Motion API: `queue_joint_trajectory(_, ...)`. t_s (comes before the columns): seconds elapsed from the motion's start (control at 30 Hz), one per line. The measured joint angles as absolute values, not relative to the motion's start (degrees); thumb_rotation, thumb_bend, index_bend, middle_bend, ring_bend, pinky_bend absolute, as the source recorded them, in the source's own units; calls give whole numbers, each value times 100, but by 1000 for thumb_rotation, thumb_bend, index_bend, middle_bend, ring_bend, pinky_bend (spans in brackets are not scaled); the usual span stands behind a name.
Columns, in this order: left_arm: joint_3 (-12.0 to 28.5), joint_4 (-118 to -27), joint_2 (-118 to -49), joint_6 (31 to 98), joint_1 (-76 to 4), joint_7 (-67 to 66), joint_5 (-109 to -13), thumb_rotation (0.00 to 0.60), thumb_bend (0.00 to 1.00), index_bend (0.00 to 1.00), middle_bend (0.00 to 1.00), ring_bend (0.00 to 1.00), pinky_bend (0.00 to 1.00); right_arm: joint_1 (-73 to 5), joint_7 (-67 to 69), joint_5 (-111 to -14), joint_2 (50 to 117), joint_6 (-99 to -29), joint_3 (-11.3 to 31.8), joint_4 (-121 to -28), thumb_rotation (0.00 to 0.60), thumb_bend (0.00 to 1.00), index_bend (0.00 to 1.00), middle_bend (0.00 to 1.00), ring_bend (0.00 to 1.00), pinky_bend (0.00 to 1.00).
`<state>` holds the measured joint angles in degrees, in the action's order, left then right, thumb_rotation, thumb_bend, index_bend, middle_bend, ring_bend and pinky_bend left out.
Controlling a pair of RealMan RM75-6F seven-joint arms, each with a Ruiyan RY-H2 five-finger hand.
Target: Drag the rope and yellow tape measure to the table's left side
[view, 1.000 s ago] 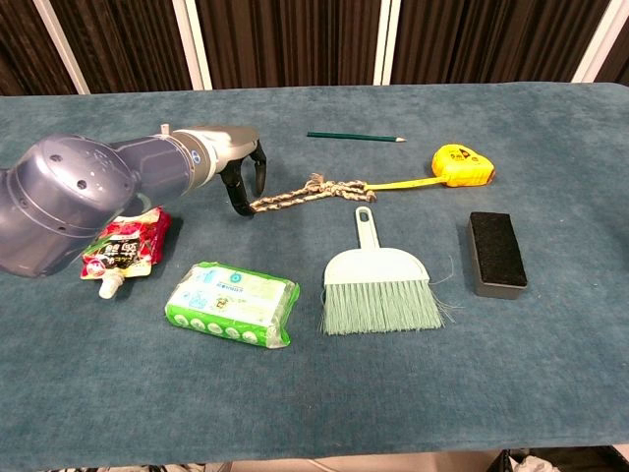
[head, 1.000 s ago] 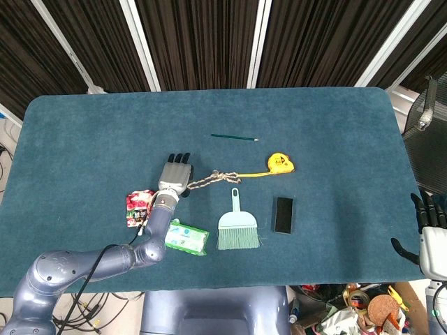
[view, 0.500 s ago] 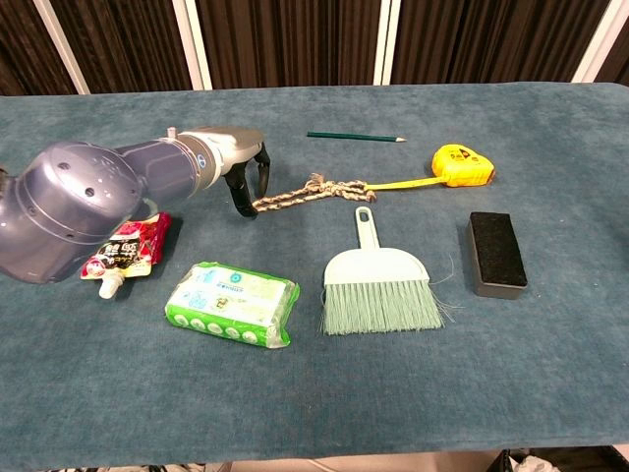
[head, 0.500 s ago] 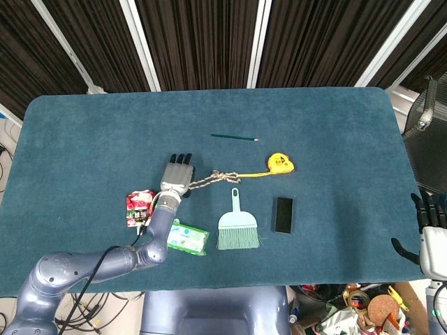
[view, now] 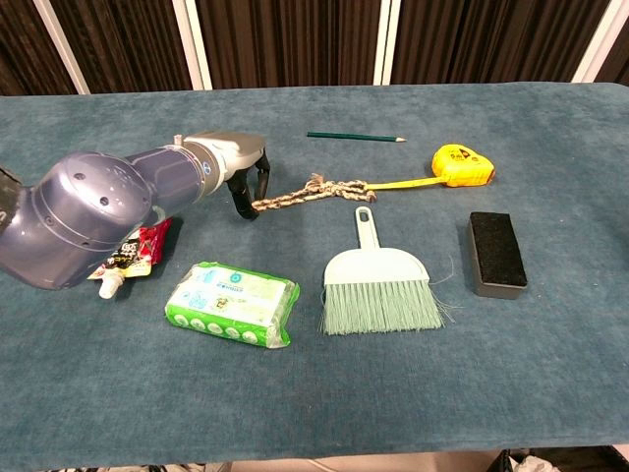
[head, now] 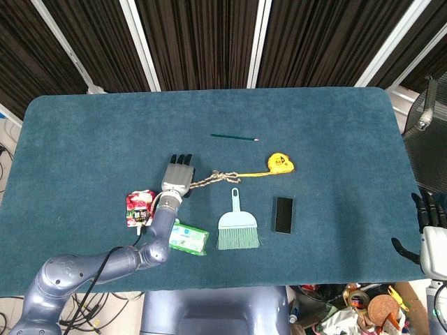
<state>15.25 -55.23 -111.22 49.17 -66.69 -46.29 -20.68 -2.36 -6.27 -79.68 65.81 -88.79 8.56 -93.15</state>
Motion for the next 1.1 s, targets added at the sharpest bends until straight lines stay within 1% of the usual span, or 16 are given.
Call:
queue_joint_trajectory(0.3,1579,-5419,-11177,4890,-6622,-4723,-2113,600,369,591,53,0,0,-235,-618,-7966,6581,-8886,861,-9314,600,96,86,17,109,207)
queue_joint_trajectory(0.37,1583,-5397,-11188,4896,-6611,-4742,-2128,600,398,600,55,0,0,-234,-618,-7958,6580,-8887,864,-9316,600,96,87,17,109,207)
queue_joint_trajectory(0.43,1593,-5364,-11201,4896,-6589,-4786,-2136,600,452,608,59,0,0,-233,-611,-7953,6576,-8889,868,-9323,600,96,86,17,109,207)
queue_joint_trajectory(0.53,1617,-5338,-11209,4898,-6572,-4772,-2178,600,495,613,65,0,0,-232,-611,-7961,6574,-8893,866,-9323,600,96,87,17,109,206)
queue_joint_trajectory(0.83,1764,-5352,-11150,4958,-6499,-4698,-2375,600,543,620,72,0,0,-228,-614,-7975,6573,-8907,862,-9327,600,97,86,17,109,207)
queue_joint_trajectory(1.1,1925,-5379,-10950,4903,-6451,-4587,-2422,600,547,625,76,0,0,-225,-625,-7976,6574,-8916,862,-9324,600,96,86,17,109,207)
